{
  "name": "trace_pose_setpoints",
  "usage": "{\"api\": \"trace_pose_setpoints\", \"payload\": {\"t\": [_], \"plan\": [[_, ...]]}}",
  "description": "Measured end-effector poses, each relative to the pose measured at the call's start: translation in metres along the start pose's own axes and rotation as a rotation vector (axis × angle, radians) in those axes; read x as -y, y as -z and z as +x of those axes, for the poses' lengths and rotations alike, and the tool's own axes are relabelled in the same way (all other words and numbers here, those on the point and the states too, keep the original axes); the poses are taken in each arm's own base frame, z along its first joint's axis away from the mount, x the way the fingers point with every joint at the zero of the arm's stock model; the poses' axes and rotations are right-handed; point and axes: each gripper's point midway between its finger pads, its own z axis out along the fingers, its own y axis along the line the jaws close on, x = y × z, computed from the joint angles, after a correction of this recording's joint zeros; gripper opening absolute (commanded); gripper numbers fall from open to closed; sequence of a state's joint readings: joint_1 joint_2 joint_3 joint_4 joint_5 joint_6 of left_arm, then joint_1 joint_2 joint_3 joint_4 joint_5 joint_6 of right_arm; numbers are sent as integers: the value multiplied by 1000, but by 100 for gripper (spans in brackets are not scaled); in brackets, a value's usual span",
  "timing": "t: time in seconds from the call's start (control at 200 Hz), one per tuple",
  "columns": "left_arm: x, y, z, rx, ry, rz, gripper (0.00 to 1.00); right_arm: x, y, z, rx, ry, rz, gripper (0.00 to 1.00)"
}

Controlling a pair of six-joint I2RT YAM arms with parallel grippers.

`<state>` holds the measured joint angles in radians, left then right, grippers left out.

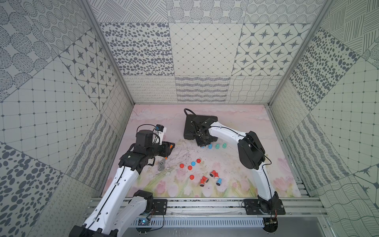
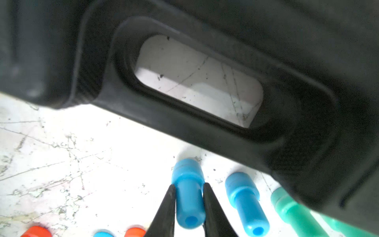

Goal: Close the stamp cap
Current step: Place the stamp at the center of the board.

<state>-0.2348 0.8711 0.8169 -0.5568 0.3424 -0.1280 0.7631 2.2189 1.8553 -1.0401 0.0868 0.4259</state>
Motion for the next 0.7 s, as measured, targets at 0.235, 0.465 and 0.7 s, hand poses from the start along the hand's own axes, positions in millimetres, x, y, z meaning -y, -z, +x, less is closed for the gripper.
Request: {"api": "trace_pose_setpoints", "payload": {"t": [0.235,0.465,0.7], "plan": [[0,0,0,0,0,0,57,2,1,2,-10,-1,6,29],[0,0,0,0,0,0,57,5,39,-2,57,-10,-18,30],[0,0,0,0,0,0,57,16,90,34,108,-28,-49,30]]}}
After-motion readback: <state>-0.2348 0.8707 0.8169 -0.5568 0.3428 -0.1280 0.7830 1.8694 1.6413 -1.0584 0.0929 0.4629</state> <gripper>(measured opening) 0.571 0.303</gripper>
